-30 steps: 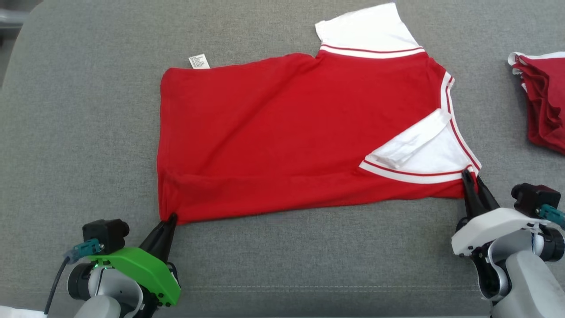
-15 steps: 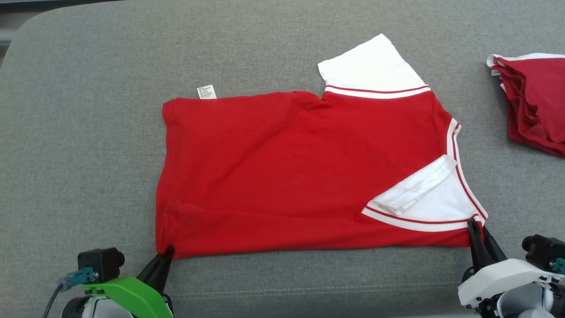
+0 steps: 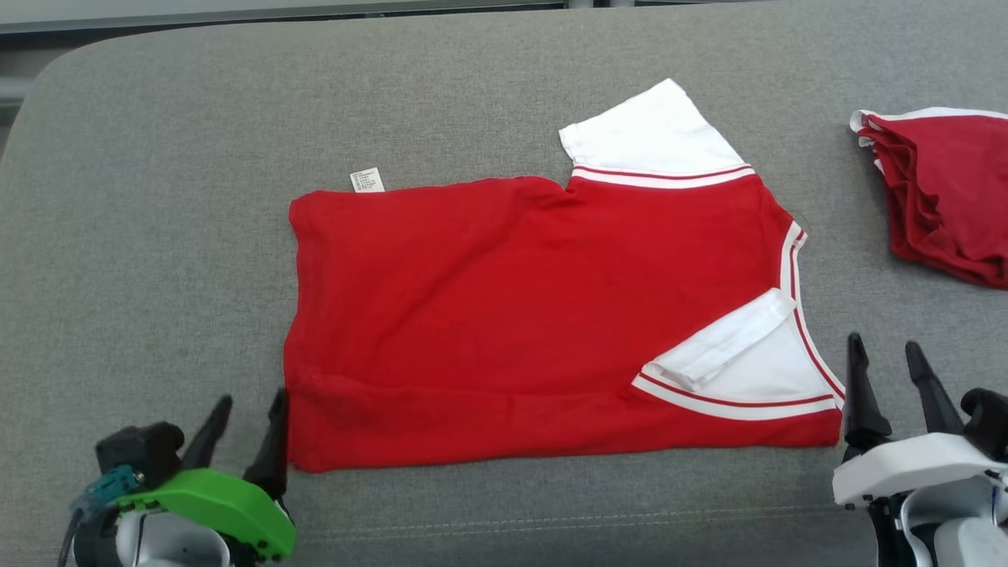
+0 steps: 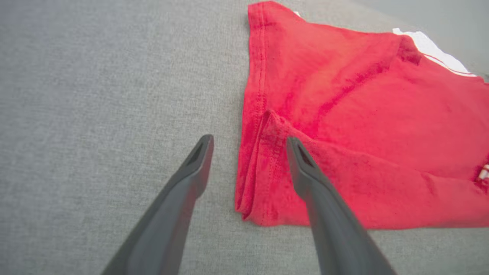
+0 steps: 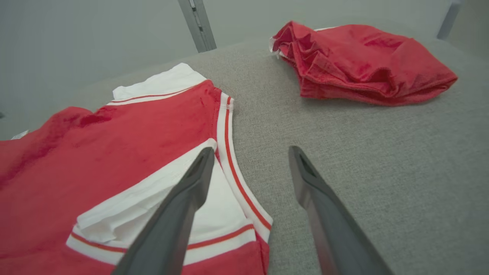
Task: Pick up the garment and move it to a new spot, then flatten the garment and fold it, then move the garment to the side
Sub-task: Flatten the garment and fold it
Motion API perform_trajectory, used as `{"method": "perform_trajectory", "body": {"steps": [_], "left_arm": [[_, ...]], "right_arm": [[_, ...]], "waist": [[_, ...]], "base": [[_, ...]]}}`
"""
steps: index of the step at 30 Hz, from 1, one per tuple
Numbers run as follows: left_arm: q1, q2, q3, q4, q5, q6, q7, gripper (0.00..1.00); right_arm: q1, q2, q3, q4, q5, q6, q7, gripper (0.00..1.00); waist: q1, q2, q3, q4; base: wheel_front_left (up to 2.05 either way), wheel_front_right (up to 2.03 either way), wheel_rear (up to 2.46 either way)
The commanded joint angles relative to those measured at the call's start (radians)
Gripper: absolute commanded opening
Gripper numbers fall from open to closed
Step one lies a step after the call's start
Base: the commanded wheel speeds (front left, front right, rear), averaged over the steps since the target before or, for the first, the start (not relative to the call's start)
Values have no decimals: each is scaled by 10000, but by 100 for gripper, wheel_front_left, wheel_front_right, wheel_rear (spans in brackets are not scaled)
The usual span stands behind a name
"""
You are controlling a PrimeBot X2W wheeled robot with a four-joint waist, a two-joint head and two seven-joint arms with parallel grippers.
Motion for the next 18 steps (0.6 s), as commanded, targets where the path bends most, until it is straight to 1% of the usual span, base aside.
{"method": "perform_trajectory", "body": {"steps": [1, 3, 5, 7, 9, 13, 18], "left_arm": [[-310, -20, 175, -74, 252, 229, -344, 100], [-427, -94, 276, -170, 526, 547, -713, 100], [-659, -198, 404, -326, 714, 772, -1087, 100], [-875, -117, 473, -445, 1142, 1003, -1508, 100], [-1021, -198, 452, -573, 1354, 1115, -1817, 100], [-1328, -133, 378, -714, 1909, 1329, -2216, 100], [-1329, -53, 163, -762, 2329, 1461, -2283, 100]], "right_arm": [[-239, -16, 10, -213, -228, -3, -247, 100], [-405, -9, 118, -475, -500, -3, -602, 100], [-582, -7, 235, -702, -763, -3, -911, 100], [-727, -2, 410, -865, -928, -3, -1089, 100], [-840, 1, 657, -925, -933, -3, -1155, 100], [-974, -4, 1081, -921, -1183, -3, -1157, 100], [-1068, -6, 1475, -826, -1270, -3, -933, 100]], "waist": [[0, 0, -65, -52], [0, 0, -133, -133], [0, 0, -179, -197], [0, 0, -236, -244], [0, 0, -294, -269], [0, 0, -425, -284], [0, 0, -599, -269]], "base": [[0, 0, 0], [0, 0, 0], [0, 0, 0], [0, 0, 0], [0, 0, 0], [0, 0, 0], [0, 0, 0]]}}
